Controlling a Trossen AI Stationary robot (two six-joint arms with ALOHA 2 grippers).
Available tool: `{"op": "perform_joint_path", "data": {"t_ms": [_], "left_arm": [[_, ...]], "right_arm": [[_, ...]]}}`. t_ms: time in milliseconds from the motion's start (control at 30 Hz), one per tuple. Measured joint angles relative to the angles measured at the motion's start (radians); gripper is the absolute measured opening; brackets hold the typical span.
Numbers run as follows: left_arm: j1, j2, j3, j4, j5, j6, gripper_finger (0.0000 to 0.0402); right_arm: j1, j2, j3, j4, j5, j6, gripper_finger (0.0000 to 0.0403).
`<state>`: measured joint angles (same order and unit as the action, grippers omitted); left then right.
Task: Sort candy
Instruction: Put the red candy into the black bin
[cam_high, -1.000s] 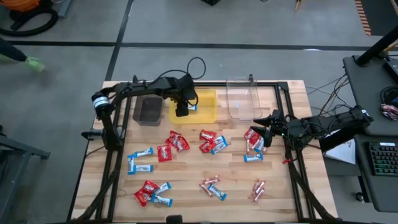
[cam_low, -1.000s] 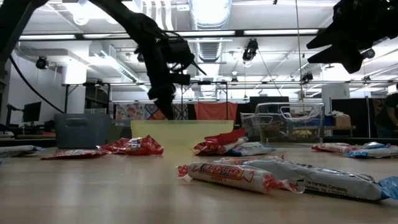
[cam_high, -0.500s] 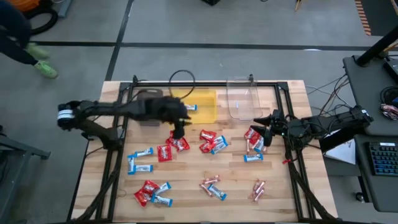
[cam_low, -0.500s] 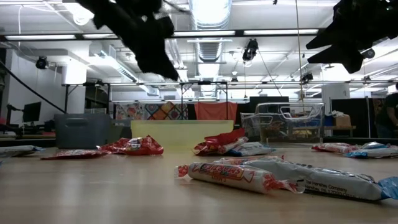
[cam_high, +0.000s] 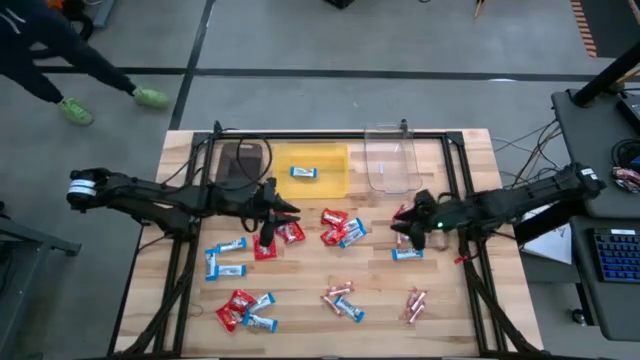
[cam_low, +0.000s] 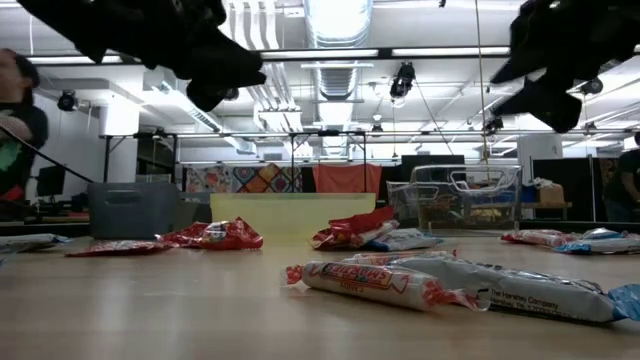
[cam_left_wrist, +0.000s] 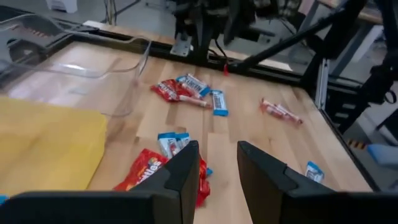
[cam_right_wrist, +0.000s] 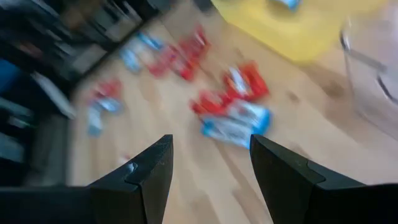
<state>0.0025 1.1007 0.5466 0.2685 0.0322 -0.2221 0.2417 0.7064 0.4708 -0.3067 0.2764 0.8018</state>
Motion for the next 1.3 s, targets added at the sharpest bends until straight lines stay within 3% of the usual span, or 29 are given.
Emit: {"op": "perform_joint_path", "data": {"t_ms": [133,300,500,800,900,1100,1300], "left_arm": [[-0.002,0.002,-0.019,-0.001,0.0,-0.007,0.0093],[-0.007,0.029,-0.02,0.037,0.001,-0.008,0.0093],[-0.052,0.177,-0.02,0.244,0.005,0.008,0.0108],[-0.131,0.483,0.002,0.545,0.001,0.057,0.0182],[-0.148,0.586,0.043,0.574,-0.059,0.061,0.0195],[-0.152,0.752,0.127,0.574,-0.149,0.059,0.0188],[-0.151,0.845,0.178,0.572,-0.161,0.033,0.0169]], "right_arm": [[0.0,0.131,0.091,-0.153,-0.016,-0.03,0.0203],[0.01,0.282,0.172,-0.205,-0.03,-0.232,0.0203],[0.019,0.377,0.238,-0.214,-0.046,-0.319,0.0203],[0.023,0.393,0.252,-0.212,-0.041,-0.331,0.0203],[0.023,0.388,0.25,-0.212,-0.041,-0.331,0.0203],[0.024,0.387,0.25,-0.213,-0.042,-0.333,0.0203],[0.027,0.387,0.248,-0.213,-0.043,-0.335,0.0203]]}}
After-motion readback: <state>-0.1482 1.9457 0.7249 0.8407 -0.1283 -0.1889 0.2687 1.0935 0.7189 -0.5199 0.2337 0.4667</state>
